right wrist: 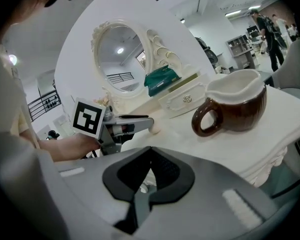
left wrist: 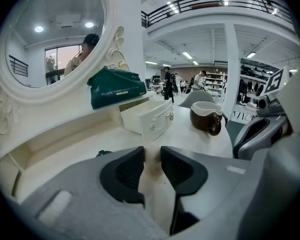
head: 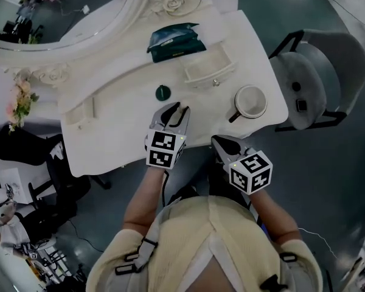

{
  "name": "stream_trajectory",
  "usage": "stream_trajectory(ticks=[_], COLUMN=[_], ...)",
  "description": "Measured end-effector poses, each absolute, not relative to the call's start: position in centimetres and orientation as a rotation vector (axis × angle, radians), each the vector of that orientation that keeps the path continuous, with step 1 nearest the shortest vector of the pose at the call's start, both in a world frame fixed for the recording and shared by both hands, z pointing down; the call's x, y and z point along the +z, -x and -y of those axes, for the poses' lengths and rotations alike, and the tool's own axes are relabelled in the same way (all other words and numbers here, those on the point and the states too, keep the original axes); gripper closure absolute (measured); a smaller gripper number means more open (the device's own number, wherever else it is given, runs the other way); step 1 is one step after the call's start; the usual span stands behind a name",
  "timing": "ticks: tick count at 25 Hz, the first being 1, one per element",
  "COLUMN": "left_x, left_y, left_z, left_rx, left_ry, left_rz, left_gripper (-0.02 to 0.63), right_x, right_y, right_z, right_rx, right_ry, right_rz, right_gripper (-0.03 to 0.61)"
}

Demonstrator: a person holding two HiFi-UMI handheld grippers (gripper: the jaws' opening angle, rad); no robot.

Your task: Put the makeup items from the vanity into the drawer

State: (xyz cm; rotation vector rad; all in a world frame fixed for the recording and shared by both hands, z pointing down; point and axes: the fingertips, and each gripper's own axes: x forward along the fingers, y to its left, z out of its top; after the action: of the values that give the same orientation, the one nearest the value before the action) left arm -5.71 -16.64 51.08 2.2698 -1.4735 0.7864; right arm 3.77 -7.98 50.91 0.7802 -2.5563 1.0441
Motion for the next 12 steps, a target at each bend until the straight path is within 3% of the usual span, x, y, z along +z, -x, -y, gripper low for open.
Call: stream_trajectory(ticks=[12], left_x=[49.6], left_y=[5.5], left_z=[16.1], left_rx=[0.888], left_ry=[-2.319], left_rz=[1.483], left_gripper=[0.528], right_x=[50.8], right_y=[-3.8], right_z=[8.1], right_rx=[1.063], right_ry=[-0.756], right_rz=[2.588], right_gripper=[0.578])
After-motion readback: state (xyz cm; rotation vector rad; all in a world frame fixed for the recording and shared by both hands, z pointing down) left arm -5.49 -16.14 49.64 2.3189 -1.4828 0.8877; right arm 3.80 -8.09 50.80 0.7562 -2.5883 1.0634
